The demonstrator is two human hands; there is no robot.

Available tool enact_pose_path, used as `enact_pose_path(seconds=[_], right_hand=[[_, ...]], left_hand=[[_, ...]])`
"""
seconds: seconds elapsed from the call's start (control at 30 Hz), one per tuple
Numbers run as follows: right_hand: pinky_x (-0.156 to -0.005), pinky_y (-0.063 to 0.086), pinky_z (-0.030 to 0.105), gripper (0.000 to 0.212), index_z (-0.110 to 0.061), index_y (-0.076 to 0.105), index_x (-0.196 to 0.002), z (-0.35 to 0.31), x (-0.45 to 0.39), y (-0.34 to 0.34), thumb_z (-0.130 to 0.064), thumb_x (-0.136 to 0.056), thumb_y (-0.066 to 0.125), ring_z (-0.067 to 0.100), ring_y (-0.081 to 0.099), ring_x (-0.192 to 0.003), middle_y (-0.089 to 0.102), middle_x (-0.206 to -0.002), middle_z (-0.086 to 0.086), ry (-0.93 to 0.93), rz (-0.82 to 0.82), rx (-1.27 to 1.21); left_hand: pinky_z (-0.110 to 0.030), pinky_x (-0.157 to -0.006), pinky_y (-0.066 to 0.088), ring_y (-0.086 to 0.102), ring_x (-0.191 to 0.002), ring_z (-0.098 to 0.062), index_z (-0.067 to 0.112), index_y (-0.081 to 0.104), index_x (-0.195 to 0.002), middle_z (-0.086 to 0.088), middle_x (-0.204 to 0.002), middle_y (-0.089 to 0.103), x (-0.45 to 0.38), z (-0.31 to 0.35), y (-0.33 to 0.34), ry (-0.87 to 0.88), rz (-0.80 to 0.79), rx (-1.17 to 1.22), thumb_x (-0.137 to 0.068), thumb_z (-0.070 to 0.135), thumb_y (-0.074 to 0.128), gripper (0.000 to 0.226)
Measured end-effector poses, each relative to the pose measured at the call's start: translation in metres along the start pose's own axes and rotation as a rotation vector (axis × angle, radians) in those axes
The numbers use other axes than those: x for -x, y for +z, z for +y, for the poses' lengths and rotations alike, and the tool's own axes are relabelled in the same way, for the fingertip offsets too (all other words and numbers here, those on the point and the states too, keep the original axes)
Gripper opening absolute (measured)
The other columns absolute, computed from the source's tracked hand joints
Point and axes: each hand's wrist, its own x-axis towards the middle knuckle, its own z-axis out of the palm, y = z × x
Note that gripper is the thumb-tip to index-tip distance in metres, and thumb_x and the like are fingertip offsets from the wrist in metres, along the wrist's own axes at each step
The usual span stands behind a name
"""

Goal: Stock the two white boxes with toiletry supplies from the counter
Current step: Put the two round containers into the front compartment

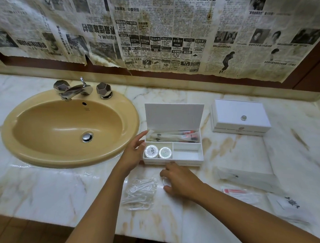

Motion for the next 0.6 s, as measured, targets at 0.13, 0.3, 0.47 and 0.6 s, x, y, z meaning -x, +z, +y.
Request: enact_pose_path(seconds=[0.13, 0.3, 0.47, 0.6], right_hand=[[-0.083, 0.045, 0.035, 0.035, -0.015, 0.058, -0.117, -0.002, -0.001, -0.002, -0.031, -0.086, 0.058, 0.024, 0.049, -0.112, 0.056, -0.116, 0.005, -0.026, 0.081, -0.081], [-0.068, 0.051, 0.037, 0.027, -0.014, 0.063, -0.095, -0.01, -0.01, -0.018, -0.035, -0.079, 0.06, 0.023, 0.057, -0.085, 0.058, -0.091, 0.004, -0.119, 0.374, -0.22], [-0.068, 0.051, 0.035, 0.025, -0.011, 0.064, -0.094, -0.007, -0.026, -0.04, -0.029, -0.078, 0.065, 0.023, 0.058, -0.083, 0.061, -0.089, 0.004, -0.015, 0.536, -0.26], [-0.069, 0.051, 0.037, 0.025, -0.008, 0.064, -0.095, 0.002, -0.032, -0.047, -0.022, -0.076, 0.072, 0.028, 0.059, -0.086, 0.06, -0.091, 0.008, 0.085, 0.514, -0.244]], left_hand=[[-0.023, -0.08, 0.043, 0.055, -0.115, -0.007, 0.05, 0.048, -0.135, 0.003, -0.127, 0.061, -0.002, -0.002, -0.001, 0.004, -0.001, -0.002, -0.103, 0.027, 0.042, 0.04], [-0.031, -0.092, 0.049, 0.059, -0.114, -0.01, 0.049, 0.049, -0.134, 0.004, -0.123, 0.063, -0.002, -0.002, 0.0, 0.02, -0.005, 0.01, -0.103, 0.024, 0.042, 0.04], [-0.029, -0.088, 0.049, 0.06, -0.112, -0.011, 0.043, 0.049, -0.136, 0.004, -0.122, 0.064, -0.002, -0.002, 0.0, 0.022, -0.008, 0.036, -0.104, 0.02, 0.042, 0.041], [-0.029, -0.095, 0.045, 0.054, -0.122, -0.01, 0.049, 0.049, -0.134, 0.004, -0.128, 0.061, -0.002, -0.004, -0.001, 0.019, -0.015, 0.021, -0.103, 0.023, 0.042, 0.041]])
